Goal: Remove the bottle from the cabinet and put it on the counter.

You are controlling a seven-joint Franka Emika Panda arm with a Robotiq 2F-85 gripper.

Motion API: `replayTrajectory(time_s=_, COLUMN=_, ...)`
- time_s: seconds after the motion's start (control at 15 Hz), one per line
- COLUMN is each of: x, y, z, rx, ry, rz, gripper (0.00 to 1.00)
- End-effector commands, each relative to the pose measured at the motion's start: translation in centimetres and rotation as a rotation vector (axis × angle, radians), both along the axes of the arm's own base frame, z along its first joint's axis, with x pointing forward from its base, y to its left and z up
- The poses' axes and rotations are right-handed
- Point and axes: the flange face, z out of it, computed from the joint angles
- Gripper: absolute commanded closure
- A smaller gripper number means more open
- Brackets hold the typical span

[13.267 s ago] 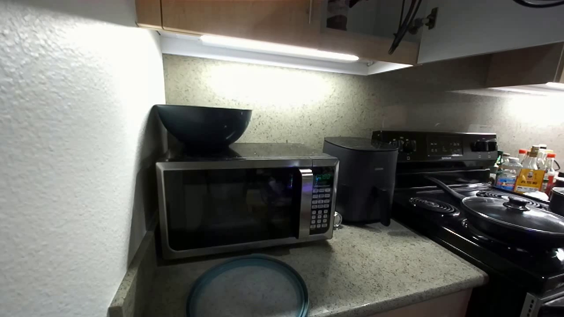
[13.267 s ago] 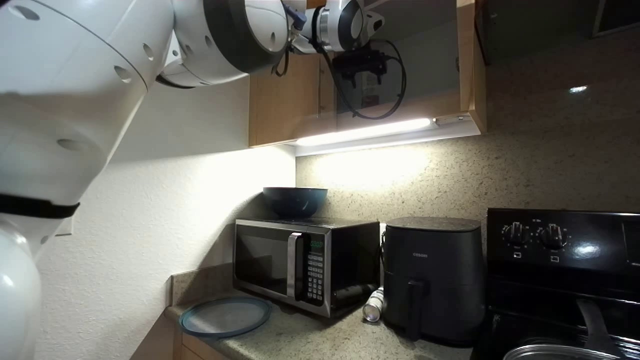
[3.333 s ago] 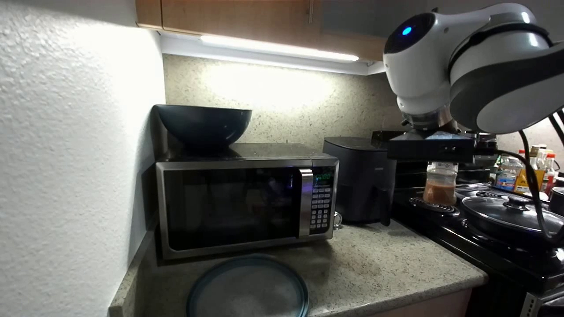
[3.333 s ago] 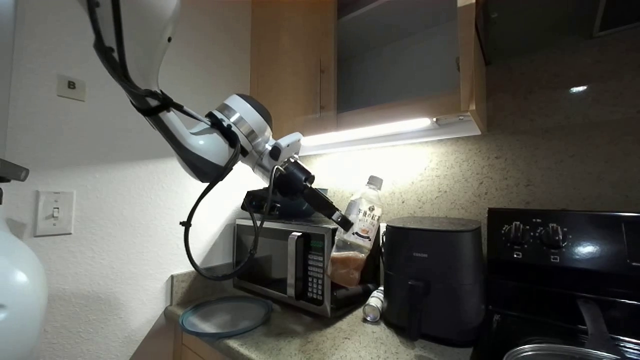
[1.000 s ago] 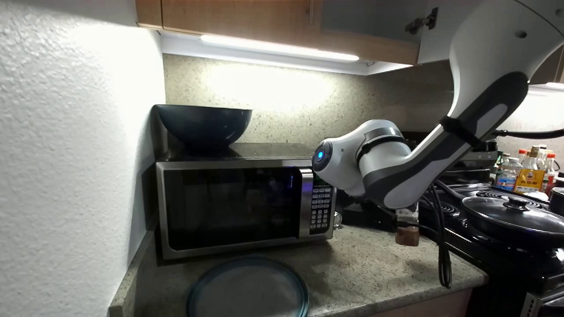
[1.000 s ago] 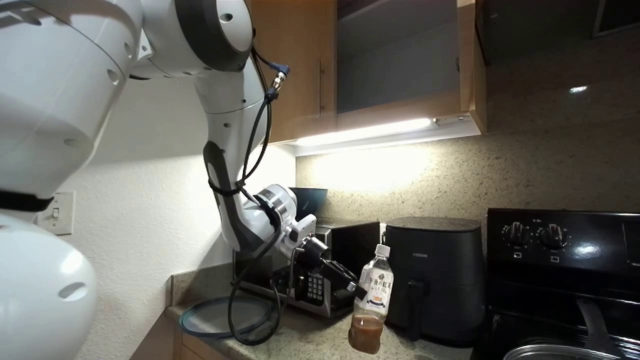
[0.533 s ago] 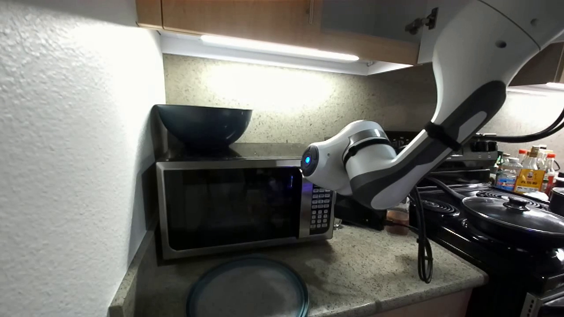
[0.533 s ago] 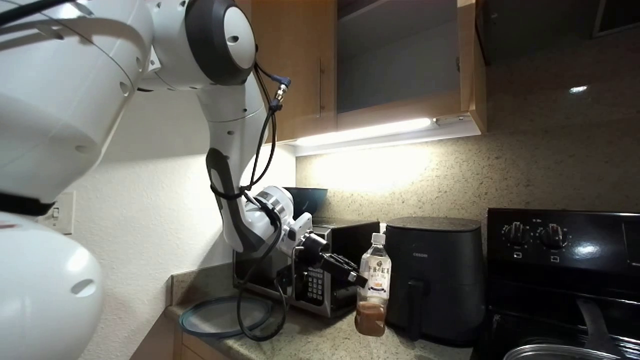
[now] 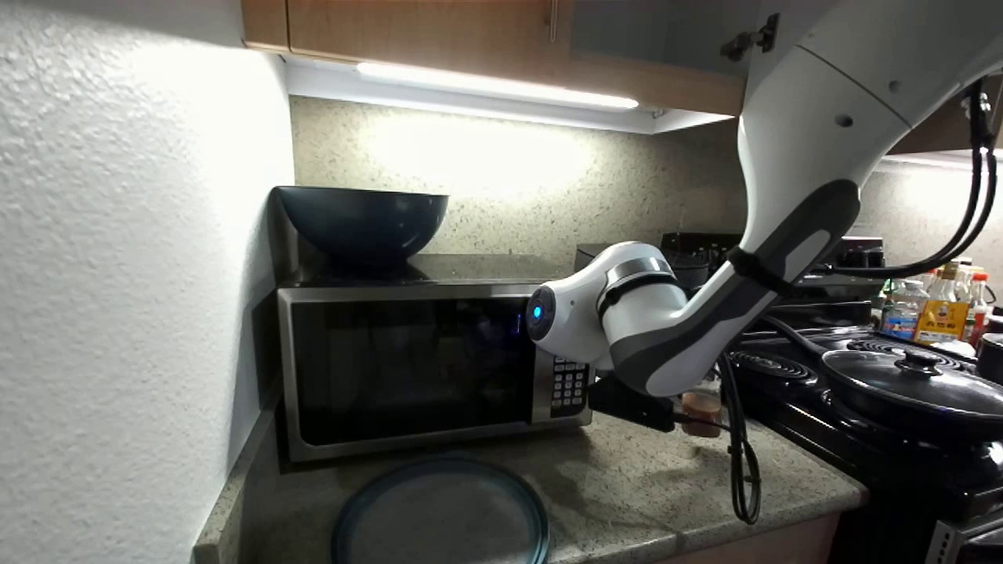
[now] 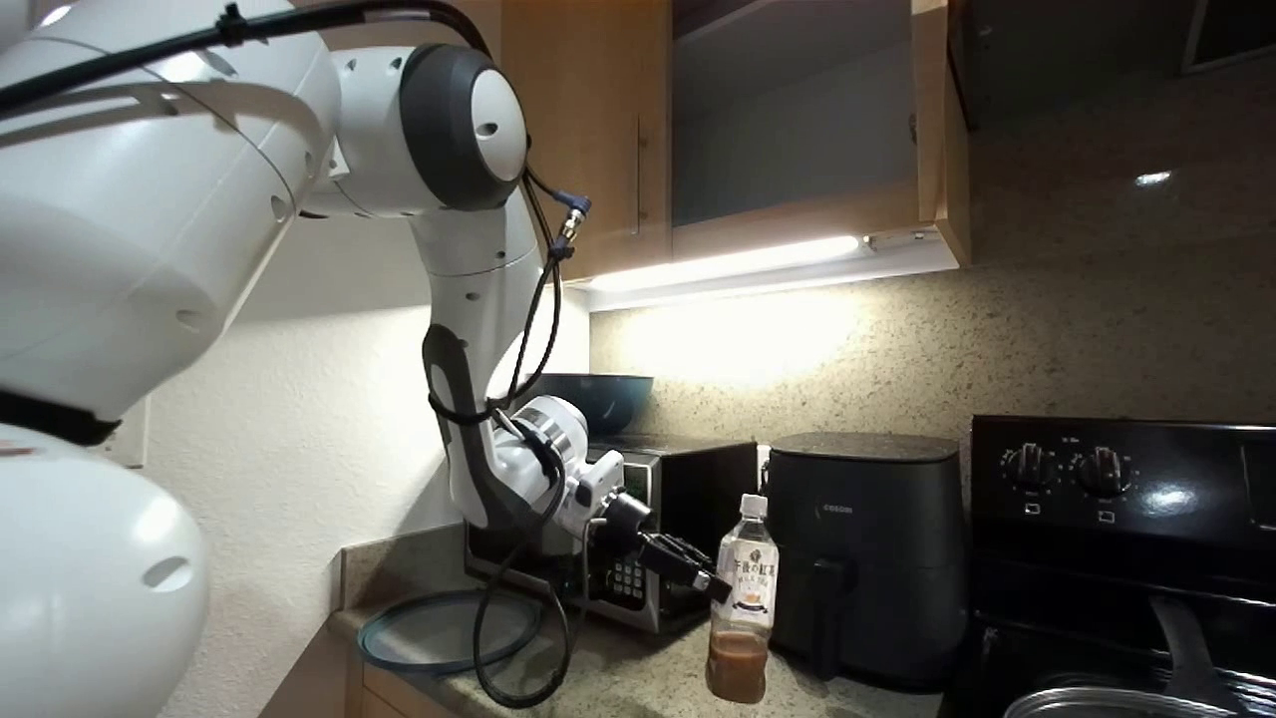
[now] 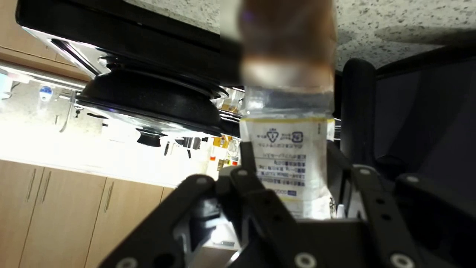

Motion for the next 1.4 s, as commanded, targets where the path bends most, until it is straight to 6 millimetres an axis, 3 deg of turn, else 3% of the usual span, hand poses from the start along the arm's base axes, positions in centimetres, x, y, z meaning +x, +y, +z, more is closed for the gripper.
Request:
replayTrajectory(time_s=0.0, x=0.5, y=0.1, z=-0.2, rx=-0.009, ry=0.003, rz=0.001, gripper=0.23)
replayTrajectory(time_s=0.27, x=0.8, y=-0.1, z=0.0, rx=0.007, ry=-0.002, rz=-0.008, gripper=0.00)
replayTrajectory(time_s=0.8, x=0.6, y=-0.4, z=1.0, rx=0.019, ry=0.006, rz=-0.027, gripper=0.00)
replayTrajectory(time_s=1.0, x=-0.8, y=1.0, z=3.2, rx=0.128, ry=0.139, rz=0.038, gripper=0.00)
replayTrajectory(time_s=1.33, x=-3.8, y=3.6, z=9.0, rx=0.248, ry=0.306, rz=0.150, gripper=0.00)
